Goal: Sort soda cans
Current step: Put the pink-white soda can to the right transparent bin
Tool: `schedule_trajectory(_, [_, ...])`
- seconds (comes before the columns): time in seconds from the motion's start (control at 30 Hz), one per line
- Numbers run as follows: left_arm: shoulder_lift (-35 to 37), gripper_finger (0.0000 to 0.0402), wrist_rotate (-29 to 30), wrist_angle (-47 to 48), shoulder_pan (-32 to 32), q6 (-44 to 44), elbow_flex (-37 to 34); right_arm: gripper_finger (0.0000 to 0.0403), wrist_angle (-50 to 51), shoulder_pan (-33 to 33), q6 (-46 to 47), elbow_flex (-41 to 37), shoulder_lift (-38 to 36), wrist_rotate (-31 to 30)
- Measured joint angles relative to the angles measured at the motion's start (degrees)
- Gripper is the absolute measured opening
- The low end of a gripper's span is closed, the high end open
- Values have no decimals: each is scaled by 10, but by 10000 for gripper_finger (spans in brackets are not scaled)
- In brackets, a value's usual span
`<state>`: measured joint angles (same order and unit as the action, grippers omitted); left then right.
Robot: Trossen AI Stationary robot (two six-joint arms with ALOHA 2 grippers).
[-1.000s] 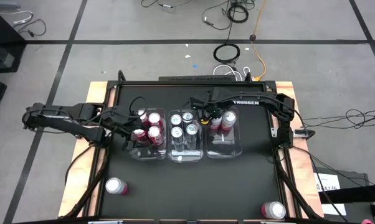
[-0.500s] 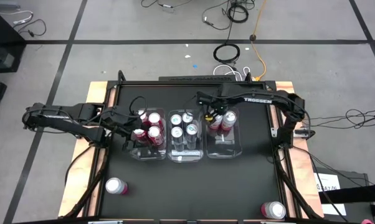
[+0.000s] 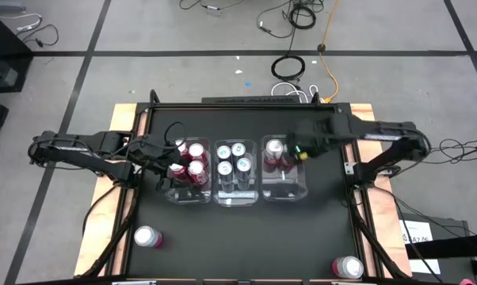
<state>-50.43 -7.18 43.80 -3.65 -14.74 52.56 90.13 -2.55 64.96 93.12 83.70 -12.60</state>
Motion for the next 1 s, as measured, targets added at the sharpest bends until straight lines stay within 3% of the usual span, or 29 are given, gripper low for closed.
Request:
schedule_trajectory(0.23, [0, 375, 0, 0, 0, -15, 0, 345, -8, -194, 209, -54, -11, -2])
schedule_trajectory(0.47, [0, 375, 2, -4, 0, -29, 0, 345, -23, -364, 413, -108, -11, 75])
schedule_trajectory(0.63, [0, 375, 2, -4, 0, -30, 0, 345, -66, -462, 532, -108, -11, 93])
schedule_trajectory(0.8, [0, 375, 2, -4, 0, -30, 0, 341, -94, -518, 579, -108, 9, 156])
schedule_trajectory(1.0, [0, 375, 2, -5, 0, -45, 0, 339, -130, -541, 555, -108, 40, 206])
